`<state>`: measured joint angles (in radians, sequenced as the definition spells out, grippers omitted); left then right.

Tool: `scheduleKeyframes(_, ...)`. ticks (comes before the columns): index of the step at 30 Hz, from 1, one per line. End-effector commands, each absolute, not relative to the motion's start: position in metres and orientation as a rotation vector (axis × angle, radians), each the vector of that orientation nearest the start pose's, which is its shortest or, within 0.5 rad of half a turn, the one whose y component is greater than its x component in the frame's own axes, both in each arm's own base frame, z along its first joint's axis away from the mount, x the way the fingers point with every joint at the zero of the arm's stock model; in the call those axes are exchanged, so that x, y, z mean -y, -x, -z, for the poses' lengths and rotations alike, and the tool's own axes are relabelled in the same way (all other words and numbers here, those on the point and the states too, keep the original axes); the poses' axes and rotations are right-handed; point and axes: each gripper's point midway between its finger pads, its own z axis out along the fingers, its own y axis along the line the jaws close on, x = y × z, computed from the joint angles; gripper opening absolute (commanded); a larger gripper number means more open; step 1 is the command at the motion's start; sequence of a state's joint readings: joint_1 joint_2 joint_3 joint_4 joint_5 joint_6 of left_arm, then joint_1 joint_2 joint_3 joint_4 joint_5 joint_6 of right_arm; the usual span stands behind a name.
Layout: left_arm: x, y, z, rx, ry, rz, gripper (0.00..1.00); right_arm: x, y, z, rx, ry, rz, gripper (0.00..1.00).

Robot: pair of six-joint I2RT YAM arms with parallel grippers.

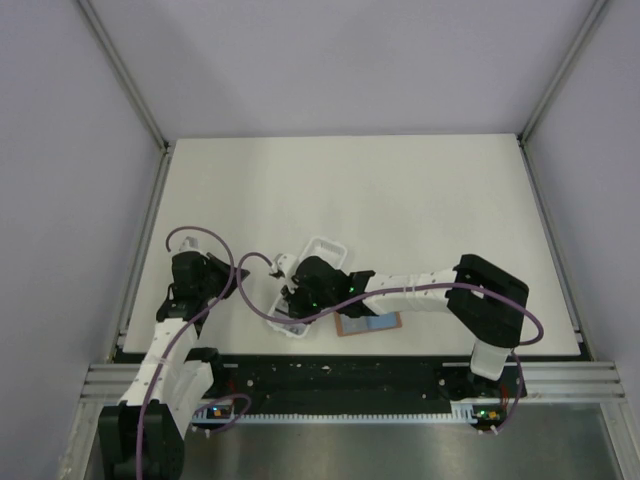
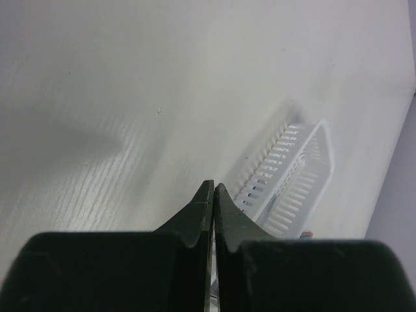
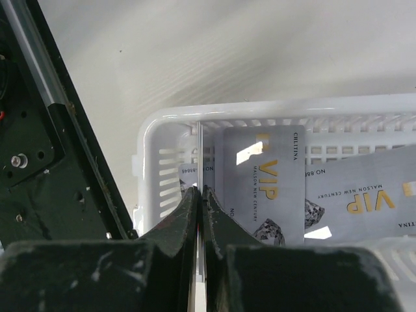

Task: Put the credit cards into the card holder
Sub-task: Pick up the credit card from the storage box.

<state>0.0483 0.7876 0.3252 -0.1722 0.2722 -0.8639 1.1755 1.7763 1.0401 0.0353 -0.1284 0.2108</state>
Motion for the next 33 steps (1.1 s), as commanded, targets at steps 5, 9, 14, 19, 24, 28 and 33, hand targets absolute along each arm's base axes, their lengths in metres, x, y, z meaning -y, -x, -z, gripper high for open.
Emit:
scheduleKeyframes(5,0.065,-0.263,-0.102,-2.052,0.806,0.763,0.04,-0.438,-0.161,-0.1,-2.06,1.113,-0.798,0.0)
scheduleKeyframes(9,0.067,-0.262,-0.102,-2.057,0.793,0.773,0.04,-0.435,-0.167,-0.109,-2.061,1.075,-0.798,0.0)
scheduleKeyframes(14,0.07,-0.262,-0.107,-2.059,0.764,0.788,0.04,-0.433,-0.175,-0.115,-2.07,1.022,-0.81,0.0)
scheduleKeyframes(19,0.072,-0.263,-0.112,-2.049,0.745,0.802,0.04,-0.429,-0.183,-0.126,-2.068,0.957,-0.824,0.0)
scheduleKeyframes(24,0.073,-0.263,-0.113,-2.05,0.739,0.814,0.04,-0.421,-0.192,-0.133,-2.067,0.899,-0.824,0.0)
scheduleKeyframes(28,0.083,-0.262,-0.122,-2.039,0.667,0.878,0.04,-0.411,-0.203,-0.138,-2.073,0.811,-0.832,0.0)
scheduleKeyframes(33,0.106,-0.256,-0.155,-1.967,0.463,1.044,0.19,-0.391,-0.224,-0.167,-2.058,0.582,-1.006,0.0)
